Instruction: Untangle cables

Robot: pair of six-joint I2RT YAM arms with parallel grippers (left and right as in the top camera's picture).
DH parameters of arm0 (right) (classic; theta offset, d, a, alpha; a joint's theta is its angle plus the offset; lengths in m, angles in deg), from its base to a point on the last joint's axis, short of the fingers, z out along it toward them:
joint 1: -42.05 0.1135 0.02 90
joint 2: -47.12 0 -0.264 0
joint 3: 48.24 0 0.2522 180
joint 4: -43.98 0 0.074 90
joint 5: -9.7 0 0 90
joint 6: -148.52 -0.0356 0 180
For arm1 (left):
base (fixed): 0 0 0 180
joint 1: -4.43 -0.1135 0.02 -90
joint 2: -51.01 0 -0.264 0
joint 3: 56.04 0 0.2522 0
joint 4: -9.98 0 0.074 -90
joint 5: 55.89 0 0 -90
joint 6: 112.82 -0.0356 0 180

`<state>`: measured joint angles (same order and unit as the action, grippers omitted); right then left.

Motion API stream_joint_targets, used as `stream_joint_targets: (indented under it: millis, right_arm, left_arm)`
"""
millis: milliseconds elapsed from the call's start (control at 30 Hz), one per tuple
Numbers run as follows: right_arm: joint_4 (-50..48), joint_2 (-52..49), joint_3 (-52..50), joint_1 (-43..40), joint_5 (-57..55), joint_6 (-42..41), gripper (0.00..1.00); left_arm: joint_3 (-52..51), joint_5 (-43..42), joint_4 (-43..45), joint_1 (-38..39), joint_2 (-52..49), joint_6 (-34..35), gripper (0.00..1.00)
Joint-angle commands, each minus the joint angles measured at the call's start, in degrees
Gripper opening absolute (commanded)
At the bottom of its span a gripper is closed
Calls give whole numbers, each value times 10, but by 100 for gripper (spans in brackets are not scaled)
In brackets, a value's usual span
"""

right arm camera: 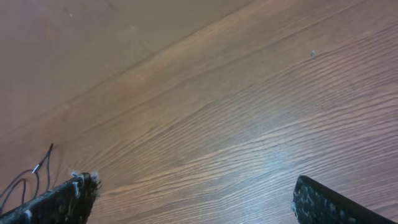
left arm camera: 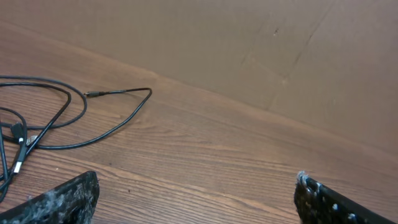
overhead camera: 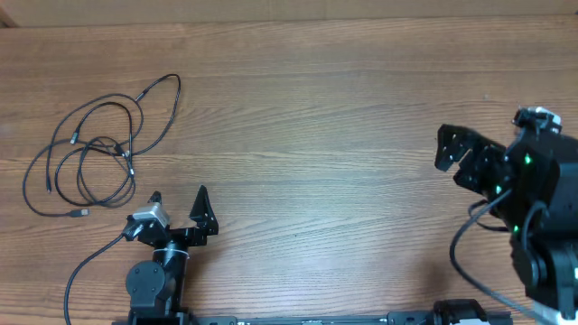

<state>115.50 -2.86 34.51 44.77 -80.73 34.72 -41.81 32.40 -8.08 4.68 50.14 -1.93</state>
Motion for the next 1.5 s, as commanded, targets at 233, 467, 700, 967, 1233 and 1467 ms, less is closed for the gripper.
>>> stream_joint_targets:
  millis: [233, 467, 700, 967, 1233, 1467]
  right_arm:
    - [-2, 157, -96, 3, -4, 1, 100]
    - [-2, 264, -193, 3, -4, 1, 100]
    - [-2, 349, -274, 3, -4, 1, 100]
    - [-1, 437, -356, 2, -4, 1, 100]
    - [7, 498, -398, 2, -4, 1, 100]
    - [12, 498, -432, 2, -4, 1, 100]
  left_arm:
    - [-2, -4, -1, -2, 6, 3, 100]
    - [-2, -4, -1, -2, 6, 3, 99]
    - [-2, -4, -1, -2, 6, 3, 100]
    - [-2, -4, -1, -2, 6, 3, 99]
    - [-2, -4, -1, -2, 6, 3, 99]
    - [-2, -4, -1, -2, 6, 3, 99]
